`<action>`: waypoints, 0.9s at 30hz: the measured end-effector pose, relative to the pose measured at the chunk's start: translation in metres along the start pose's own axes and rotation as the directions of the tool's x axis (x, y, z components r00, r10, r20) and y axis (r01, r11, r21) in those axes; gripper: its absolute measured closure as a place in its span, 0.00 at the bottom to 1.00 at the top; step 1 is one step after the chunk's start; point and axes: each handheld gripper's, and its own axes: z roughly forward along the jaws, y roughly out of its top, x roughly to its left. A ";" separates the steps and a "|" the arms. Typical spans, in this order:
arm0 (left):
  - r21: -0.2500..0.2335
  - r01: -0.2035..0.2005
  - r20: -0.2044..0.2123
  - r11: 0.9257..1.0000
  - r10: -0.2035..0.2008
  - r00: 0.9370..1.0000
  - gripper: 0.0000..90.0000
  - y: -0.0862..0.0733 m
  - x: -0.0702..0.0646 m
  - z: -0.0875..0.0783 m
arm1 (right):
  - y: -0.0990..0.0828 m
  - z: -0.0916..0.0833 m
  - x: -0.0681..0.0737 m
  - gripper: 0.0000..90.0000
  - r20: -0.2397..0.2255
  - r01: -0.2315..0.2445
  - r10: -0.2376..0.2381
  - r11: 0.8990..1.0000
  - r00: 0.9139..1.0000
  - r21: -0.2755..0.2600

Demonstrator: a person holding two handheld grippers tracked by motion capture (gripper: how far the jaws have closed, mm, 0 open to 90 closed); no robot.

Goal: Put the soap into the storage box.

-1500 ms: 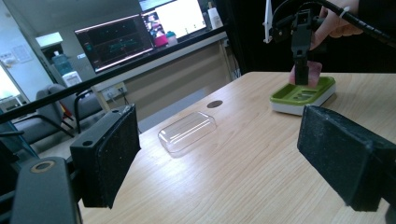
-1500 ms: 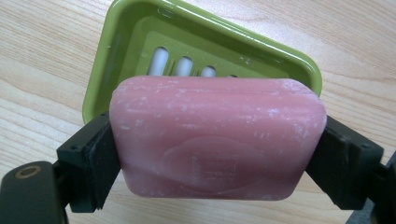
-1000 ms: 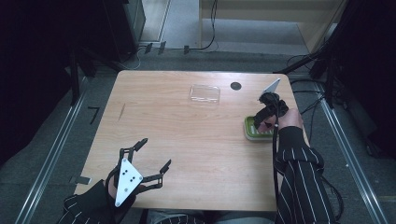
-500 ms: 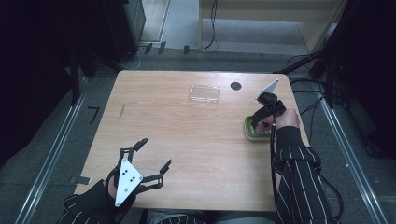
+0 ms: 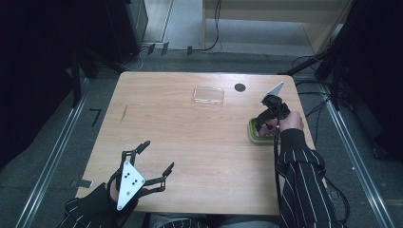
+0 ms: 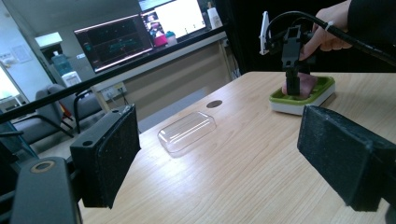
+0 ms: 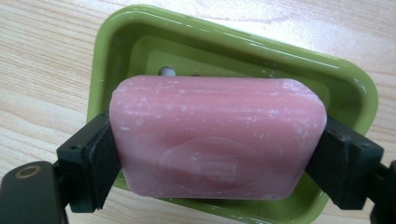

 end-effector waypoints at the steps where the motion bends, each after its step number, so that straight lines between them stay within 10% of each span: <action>1: 0.000 0.000 0.000 1.000 0.000 1.000 0.15 0.000 0.000 0.000 | 0.000 0.001 -0.001 0.15 0.002 -0.003 0.003 1.000 1.000 0.001; 27: -0.002 0.000 -0.001 1.000 0.000 1.000 0.15 0.000 0.000 0.000 | 0.001 0.008 -0.001 0.15 0.036 -0.036 0.036 0.999 0.999 0.019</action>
